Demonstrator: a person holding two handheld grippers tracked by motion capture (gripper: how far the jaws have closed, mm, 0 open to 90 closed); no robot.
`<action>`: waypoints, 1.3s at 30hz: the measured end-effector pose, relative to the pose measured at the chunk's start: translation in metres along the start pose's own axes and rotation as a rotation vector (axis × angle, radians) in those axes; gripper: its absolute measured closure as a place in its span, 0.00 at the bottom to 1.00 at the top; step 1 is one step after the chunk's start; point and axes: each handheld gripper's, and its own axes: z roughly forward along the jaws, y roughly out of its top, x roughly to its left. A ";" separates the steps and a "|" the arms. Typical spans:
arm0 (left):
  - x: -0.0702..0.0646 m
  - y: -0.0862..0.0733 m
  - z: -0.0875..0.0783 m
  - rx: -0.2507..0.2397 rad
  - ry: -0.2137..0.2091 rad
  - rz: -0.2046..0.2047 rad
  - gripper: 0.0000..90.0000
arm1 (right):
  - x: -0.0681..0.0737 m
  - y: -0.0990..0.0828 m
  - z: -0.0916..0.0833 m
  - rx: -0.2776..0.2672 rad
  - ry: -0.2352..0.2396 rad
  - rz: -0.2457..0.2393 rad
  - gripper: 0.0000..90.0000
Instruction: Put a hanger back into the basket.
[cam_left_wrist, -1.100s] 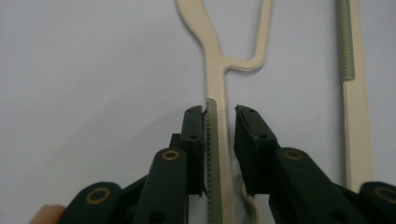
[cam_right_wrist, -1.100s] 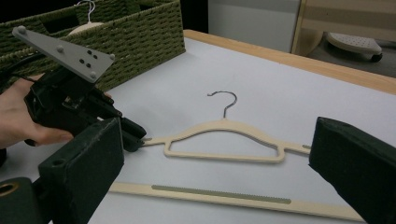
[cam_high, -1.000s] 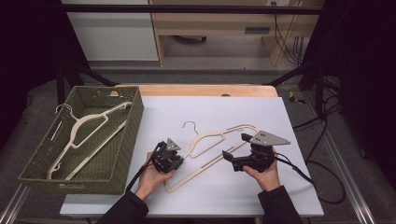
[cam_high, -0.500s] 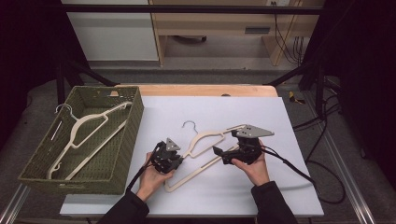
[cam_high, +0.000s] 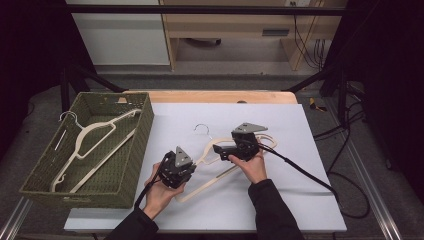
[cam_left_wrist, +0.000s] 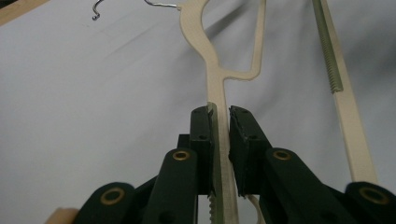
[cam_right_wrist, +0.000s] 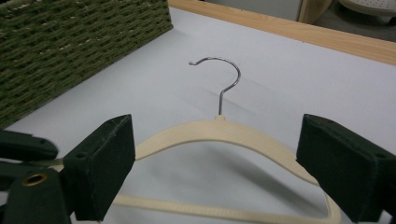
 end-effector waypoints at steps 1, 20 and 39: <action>0.000 0.000 -0.001 -0.002 -0.001 -0.001 0.89 | -0.001 0.001 0.003 0.005 0.004 0.003 0.16; -0.007 0.005 -0.011 -0.039 0.014 0.009 0.89 | -0.006 0.020 0.048 0.064 -0.053 0.004 0.38; -0.010 0.001 -0.006 -0.025 0.002 0.017 0.89 | -0.006 0.019 0.078 0.192 -0.017 0.029 0.93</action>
